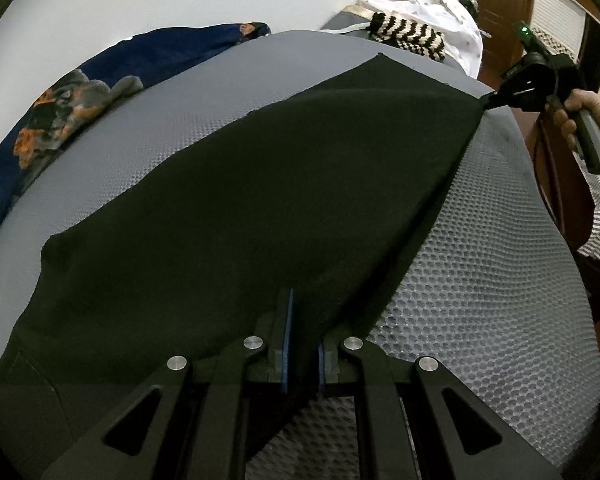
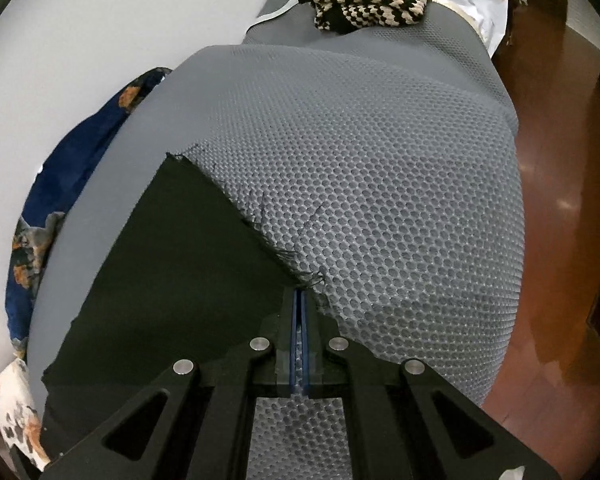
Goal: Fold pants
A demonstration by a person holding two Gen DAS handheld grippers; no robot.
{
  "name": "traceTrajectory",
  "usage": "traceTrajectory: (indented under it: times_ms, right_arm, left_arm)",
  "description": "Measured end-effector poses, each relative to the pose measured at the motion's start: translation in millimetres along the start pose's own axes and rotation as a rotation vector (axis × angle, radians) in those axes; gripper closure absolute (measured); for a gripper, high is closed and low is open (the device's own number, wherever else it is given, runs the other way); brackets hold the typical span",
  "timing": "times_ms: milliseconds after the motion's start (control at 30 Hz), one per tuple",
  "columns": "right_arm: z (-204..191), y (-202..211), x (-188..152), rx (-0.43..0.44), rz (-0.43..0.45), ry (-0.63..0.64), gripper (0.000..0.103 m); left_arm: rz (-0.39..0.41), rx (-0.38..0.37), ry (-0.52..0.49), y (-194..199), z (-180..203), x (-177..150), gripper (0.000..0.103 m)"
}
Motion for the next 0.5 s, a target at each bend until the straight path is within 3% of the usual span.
traceTrajectory:
  times_ms: [133,200,267,367,433,500]
  right_arm:
    - [-1,-5,1,-0.014,-0.009,-0.005,0.101]
    - [-2,-6,3,-0.022,-0.026,-0.005,0.097]
    - [-3,-2,6,-0.049,-0.046,0.000,0.089]
    - [-5,18,13,-0.035,-0.009,-0.012,0.081]
    - [-15,35,16,-0.049,0.054,0.021,0.080]
    - [-33,44,13,-0.021,0.079,0.078,0.076]
  left_arm:
    - [0.002,0.016,-0.016,-3,3,-2,0.093]
    - [-0.006,0.008,-0.003,-2,2,-2,0.085]
    - [-0.018,-0.024,0.031,3,-2,0,0.068]
    - [0.041,-0.076,0.066,25,-11,0,0.051]
    - [0.103,-0.054,0.089,42,-20,-1,0.040]
    - [0.134,-0.010,0.120,50,-32,-2,0.039]
Point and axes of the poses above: each gripper's, at about its wrist camera, not at the fingertips, and y roughly against the way its jaws point, z to its right, x to its top, the point moved 1 cm from there along -y, roughly the way its jaws point, and after that the axes turned 4 degrees about -y, right-handed, at the moved point
